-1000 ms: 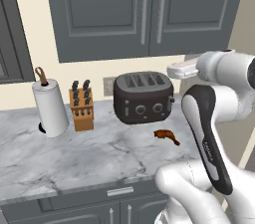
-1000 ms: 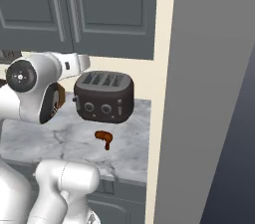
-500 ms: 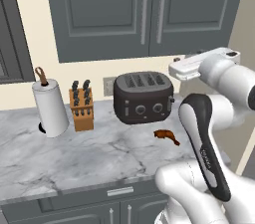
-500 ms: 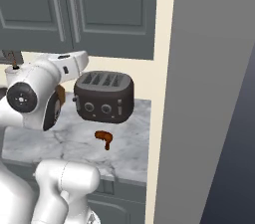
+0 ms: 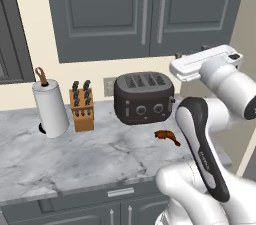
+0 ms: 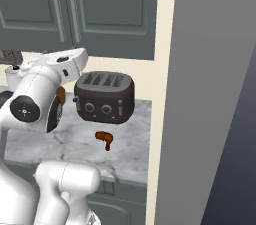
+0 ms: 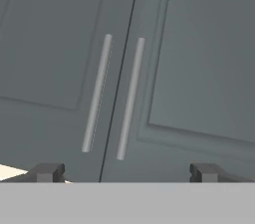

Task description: Retrieve the tupperware from the cabinet, then place the raw meat into the tupperware to avoid contamination.

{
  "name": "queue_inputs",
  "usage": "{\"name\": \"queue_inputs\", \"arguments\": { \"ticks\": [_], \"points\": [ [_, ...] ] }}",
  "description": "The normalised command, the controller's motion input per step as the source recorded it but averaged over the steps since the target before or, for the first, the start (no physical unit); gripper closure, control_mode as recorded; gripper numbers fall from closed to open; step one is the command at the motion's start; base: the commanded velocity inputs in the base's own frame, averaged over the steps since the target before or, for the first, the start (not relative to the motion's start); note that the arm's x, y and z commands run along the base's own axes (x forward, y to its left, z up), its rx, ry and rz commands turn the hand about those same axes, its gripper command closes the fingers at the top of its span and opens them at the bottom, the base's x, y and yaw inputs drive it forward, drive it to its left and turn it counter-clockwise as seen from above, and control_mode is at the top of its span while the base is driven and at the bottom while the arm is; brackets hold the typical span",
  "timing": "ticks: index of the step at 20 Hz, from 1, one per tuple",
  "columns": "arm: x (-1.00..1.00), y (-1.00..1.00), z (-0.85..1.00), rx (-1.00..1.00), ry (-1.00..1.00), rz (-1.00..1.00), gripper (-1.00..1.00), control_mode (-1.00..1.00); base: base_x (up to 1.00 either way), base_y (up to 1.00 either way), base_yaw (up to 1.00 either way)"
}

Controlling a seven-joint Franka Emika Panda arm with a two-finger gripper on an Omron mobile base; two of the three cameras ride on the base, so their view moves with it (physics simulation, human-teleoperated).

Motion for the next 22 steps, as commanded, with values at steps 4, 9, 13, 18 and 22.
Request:
{"name": "queue_inputs", "arguments": {
  "ticks": [4, 9, 13, 18, 22],
  "points": [
    [0.0, 0.0, 0.29, 0.05, -0.13, 0.0, -1.0, -1.0, 0.0, 0.0, 0.0],
    [0.13, 0.01, 0.2, 0.05, -0.06, 0.0, -1.0, -1.0, 0.0, 0.0, 0.0],
    [0.35, 0.04, 0.12, 0.05, -0.01, 0.0, -1.0, -1.0, 0.0, 0.0, 0.0],
    [0.53, 0.07, 0.08, 0.05, 0.0, 0.01, -1.0, -1.0, 0.0, 0.0, 0.0],
    [0.57, 0.07, 0.03, 0.04, 0.01, 0.0, -1.0, -1.0, 0.0, 0.0, 0.0]
  ]
}}
